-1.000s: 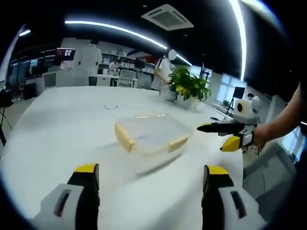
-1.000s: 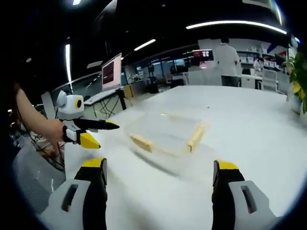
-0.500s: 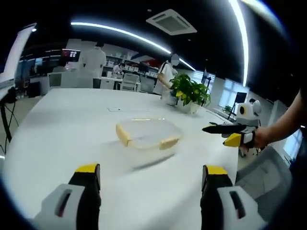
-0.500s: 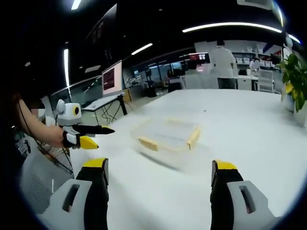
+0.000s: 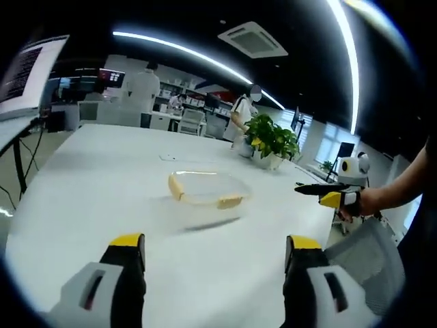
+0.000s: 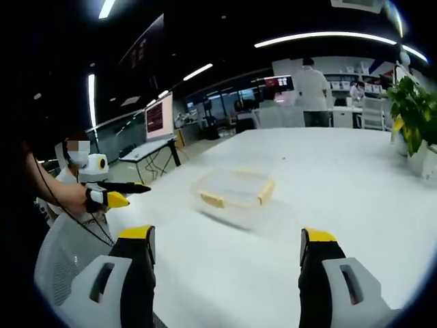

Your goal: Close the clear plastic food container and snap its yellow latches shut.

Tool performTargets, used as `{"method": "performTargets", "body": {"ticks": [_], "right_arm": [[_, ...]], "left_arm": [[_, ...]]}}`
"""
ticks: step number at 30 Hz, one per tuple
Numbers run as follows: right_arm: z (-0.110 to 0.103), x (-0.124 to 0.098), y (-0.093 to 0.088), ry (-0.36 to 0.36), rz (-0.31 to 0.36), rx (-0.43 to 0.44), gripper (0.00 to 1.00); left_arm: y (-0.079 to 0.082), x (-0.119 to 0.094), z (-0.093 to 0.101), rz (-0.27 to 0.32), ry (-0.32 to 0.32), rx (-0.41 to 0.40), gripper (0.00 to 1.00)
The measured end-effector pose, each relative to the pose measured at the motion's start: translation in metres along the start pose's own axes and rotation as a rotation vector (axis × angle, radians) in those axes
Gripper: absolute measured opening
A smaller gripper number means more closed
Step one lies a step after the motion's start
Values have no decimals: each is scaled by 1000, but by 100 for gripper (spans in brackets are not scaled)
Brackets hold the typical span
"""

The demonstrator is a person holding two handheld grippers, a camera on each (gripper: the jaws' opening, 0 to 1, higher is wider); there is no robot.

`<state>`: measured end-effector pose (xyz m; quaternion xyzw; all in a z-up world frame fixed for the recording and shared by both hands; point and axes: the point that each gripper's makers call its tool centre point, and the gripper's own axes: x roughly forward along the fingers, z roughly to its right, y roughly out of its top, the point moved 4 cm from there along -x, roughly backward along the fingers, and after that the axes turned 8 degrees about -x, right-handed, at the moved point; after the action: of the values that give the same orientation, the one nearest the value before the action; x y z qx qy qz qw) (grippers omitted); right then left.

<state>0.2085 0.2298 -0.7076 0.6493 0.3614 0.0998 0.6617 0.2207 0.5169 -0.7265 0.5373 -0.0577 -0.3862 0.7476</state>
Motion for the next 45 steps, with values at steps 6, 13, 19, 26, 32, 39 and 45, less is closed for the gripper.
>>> {"method": "performTargets", "body": {"ticks": [6,13,19,26,32,39,45], "right_arm": [[-6,-12,-6,-3,-10,8,84],[-15,-20,-5,12,-10,-15,83],[-25,-19,-15,42,-34,-23,85],[-33,-15,-23,63,-65,-76,84],[-30,-16,-27,58,-79,-72,81],[-27,-18,-31,37,-97,-76,77],[-24,-19,-37,24,-127,-73,74]], "left_arm": [[-4,-9,10,-3,-10,-6,79],[-11,-17,25,7,-31,2,75],[-24,-19,37,-7,-46,-12,75],[-30,-22,52,-7,-55,12,71],[-32,-21,45,5,-36,11,68],[-41,-20,47,-47,-39,20,68],[-52,-16,52,-122,-67,34,63]]}}
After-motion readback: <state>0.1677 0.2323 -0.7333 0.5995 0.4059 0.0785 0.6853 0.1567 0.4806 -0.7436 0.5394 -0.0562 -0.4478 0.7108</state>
